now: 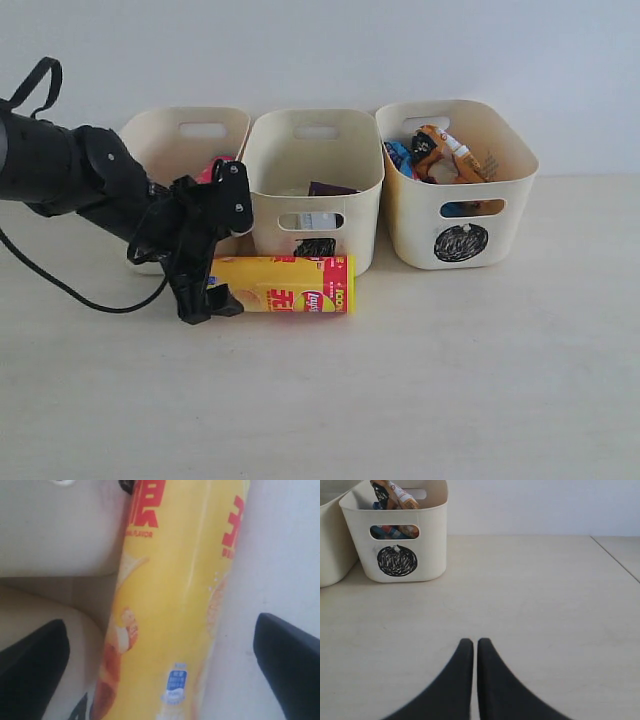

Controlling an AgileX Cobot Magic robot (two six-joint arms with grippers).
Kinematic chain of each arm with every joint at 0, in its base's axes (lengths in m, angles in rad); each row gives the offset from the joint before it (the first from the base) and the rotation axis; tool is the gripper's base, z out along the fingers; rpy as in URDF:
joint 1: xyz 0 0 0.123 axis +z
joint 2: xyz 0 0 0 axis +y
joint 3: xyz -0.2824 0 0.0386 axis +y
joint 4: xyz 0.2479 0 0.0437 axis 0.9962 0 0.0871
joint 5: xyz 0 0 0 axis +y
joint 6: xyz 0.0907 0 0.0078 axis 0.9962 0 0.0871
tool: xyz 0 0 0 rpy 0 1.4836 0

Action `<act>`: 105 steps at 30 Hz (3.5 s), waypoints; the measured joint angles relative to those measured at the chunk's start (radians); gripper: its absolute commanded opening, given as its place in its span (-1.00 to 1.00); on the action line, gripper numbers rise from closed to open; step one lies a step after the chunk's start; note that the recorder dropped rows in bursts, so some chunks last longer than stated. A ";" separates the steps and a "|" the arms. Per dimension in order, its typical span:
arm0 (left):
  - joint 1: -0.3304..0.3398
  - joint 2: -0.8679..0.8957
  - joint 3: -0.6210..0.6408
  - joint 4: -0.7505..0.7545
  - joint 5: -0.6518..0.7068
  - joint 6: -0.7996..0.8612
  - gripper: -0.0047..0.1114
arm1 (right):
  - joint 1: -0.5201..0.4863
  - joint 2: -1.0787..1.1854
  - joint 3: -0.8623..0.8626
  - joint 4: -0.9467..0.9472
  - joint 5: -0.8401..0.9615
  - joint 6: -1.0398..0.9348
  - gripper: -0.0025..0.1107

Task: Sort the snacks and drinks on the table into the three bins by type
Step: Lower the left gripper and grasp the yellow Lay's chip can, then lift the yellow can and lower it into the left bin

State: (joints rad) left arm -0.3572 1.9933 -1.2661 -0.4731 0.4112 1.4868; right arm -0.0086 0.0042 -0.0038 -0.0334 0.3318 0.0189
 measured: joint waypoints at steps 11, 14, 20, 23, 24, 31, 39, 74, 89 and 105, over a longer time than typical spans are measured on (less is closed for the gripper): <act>-0.002 0.079 0.000 -0.135 -0.123 0.100 0.65 | 0.000 0.000 0.000 0.000 0.000 0.003 -0.96; -0.002 0.088 0.001 -0.141 -0.132 0.115 0.65 | 0.000 0.000 0.000 0.000 0.000 0.003 -0.96; -0.002 0.109 0.001 -0.147 -0.135 0.126 0.42 | 0.000 0.000 0.000 0.000 0.000 0.003 -0.96; -0.002 0.118 0.001 -0.149 -0.136 0.127 0.12 | 0.000 0.000 0.000 0.000 0.000 0.003 -0.96; -0.002 0.121 0.001 -0.149 -0.138 0.131 0.04 | 0.000 0.000 0.000 0.000 0.000 0.003 -0.96; -0.002 0.122 0.001 -0.147 -0.138 0.141 -0.67 | 0.000 0.000 0.000 0.000 0.002 0.005 -0.96; -0.024 0.122 0.001 -0.147 -0.110 0.148 -0.85 | 0.000 0.000 0.000 0.000 0.002 0.005 -0.96; -0.093 -0.370 0.122 -0.230 0.017 0.069 -0.85 | 0.000 0.000 0.000 0.000 0.002 0.005 -0.96; 0.091 -0.349 -0.024 -0.237 -0.198 -0.357 -0.85 | 0.000 0.000 0.000 0.000 0.002 0.005 -0.96; 0.162 -0.039 -0.218 -0.235 -0.288 -0.494 -0.85 | 0.000 0.000 0.000 0.000 0.002 0.005 -0.96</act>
State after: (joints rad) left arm -0.1954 1.9546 -1.4843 -0.7078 0.1237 0.9928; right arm -0.0086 0.0042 -0.0038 -0.0334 0.3338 0.0237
